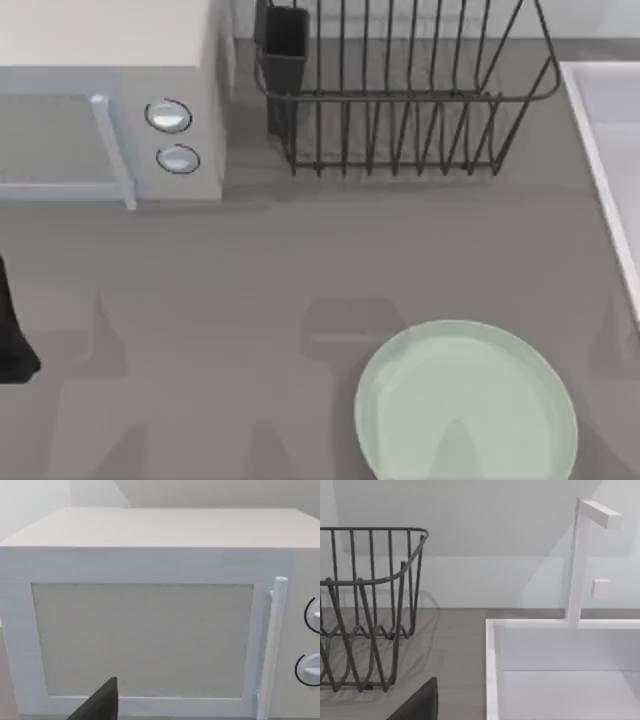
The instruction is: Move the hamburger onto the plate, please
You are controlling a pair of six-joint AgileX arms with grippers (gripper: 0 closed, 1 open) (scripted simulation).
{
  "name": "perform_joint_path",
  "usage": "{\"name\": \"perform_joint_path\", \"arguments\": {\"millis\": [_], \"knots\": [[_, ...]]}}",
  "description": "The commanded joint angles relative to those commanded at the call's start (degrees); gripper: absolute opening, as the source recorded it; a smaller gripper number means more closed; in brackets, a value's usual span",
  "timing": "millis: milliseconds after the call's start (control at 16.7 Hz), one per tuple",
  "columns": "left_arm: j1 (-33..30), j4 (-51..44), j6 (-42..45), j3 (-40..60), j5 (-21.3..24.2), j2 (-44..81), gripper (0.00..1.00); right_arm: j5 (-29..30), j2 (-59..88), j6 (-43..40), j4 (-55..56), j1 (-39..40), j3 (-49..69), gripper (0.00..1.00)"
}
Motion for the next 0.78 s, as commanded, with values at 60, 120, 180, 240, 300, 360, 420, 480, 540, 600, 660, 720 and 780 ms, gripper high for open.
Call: {"name": "perform_joint_path", "arguments": {"millis": [60,120,180,240,300,360,420,480,540,600,660,720,780], "knots": [[0.00,0.00,0.00,0.00,0.00,0.00,1.00,0.00,0.00,0.00,0.00,0.00,0.00,1.00],[0.00,0.00,0.00,0.00,0.00,0.00,1.00,0.00,0.07,-0.02,-0.06,-0.03,0.05,1.00],[0.00,0.00,0.00,0.00,0.00,0.00,1.00,0.03,0.70,-0.23,-0.62,-0.28,0.56,1.00],[0.00,0.00,0.00,0.00,0.00,0.00,1.00,0.07,1.95,-0.62,-1.68,-0.74,1.52,1.00],[0.00,0.00,0.00,0.00,0.00,0.00,1.00,0.10,3.79,-1.19,-3.21,-1.38,2.90,1.00],[0.00,0.00,0.00,0.00,0.00,0.00,1.00,0.11,6.24,-1.90,-5.14,-2.17,4.64,1.00],[0.00,0.00,0.00,0.00,0.00,0.00,1.00,0.10,9.29,-2.74,-7.45,-3.08,6.69,1.00],[0.00,0.00,0.00,0.00,0.00,0.00,1.00,0.09,12.96,-3.70,-10.09,-4.11,8.99,1.00],[0.00,0.00,0.00,0.00,0.00,0.00,1.00,0.06,17.26,-4.75,-13.01,-5.23,11.50,1.00],[0.00,0.00,0.00,0.00,0.00,0.00,1.00,0.03,22.08,-5.86,-16.15,-6.41,14.13,1.00],[0.00,0.00,0.00,0.00,0.00,0.00,1.00,0.01,27.31,-7.02,-19.44,-7.66,16.85,1.00],[0.00,0.00,0.00,0.00,0.00,0.00,1.00,-0.01,32.81,-8.21,-22.86,-8.94,19.62,1.00],[0.00,0.00,0.00,0.00,0.00,0.00,1.00,-0.03,38.41,-9.41,-26.33,-10.25,22.41,1.00]]}}
